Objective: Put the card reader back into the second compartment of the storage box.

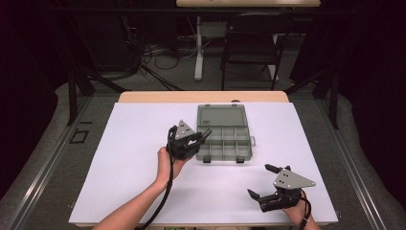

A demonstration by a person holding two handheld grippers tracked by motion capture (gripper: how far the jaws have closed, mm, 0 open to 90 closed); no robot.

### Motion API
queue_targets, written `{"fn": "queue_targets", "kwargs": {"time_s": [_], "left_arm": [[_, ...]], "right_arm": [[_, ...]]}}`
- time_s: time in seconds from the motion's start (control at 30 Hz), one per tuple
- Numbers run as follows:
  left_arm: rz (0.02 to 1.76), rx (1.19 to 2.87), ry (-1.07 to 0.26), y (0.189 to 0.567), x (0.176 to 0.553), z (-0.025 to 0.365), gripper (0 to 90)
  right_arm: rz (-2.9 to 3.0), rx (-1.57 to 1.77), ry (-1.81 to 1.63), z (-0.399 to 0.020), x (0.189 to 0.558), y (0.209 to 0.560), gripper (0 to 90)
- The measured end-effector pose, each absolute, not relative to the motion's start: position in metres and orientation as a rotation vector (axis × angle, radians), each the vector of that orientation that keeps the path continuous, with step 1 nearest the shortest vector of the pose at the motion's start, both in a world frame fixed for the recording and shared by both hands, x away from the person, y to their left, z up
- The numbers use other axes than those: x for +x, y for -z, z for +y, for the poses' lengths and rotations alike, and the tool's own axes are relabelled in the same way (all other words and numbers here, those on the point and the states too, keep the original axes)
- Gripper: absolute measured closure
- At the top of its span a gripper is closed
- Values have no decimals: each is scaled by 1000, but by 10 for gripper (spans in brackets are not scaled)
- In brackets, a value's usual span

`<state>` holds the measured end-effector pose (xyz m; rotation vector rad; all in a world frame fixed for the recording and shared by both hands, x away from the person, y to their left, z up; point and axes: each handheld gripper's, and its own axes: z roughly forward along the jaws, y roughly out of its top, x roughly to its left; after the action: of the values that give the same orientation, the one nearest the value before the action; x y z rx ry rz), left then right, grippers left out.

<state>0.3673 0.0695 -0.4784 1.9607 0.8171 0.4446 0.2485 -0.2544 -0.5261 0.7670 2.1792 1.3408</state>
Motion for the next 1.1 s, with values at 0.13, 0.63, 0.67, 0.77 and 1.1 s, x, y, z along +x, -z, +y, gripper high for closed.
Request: {"fn": "queue_targets", "kwargs": {"time_s": [0.13,0.63,0.67,0.77,1.1], "left_arm": [[819,1961,-442,478,371,66,732],[841,1957,-446,478,386,55,732],[844,1955,-444,478,387,54,733],[850,1956,-440,479,390,52,732],[862,1949,-440,475,400,47,732]], "right_arm": [[2179,768,-1341,-255,248,526,0],[2180,766,-1342,-255,248,526,0],[2180,767,-1341,-255,249,526,0],[2178,769,-1342,-255,248,526,0],[2178,768,-1338,-255,248,526,0]]}}
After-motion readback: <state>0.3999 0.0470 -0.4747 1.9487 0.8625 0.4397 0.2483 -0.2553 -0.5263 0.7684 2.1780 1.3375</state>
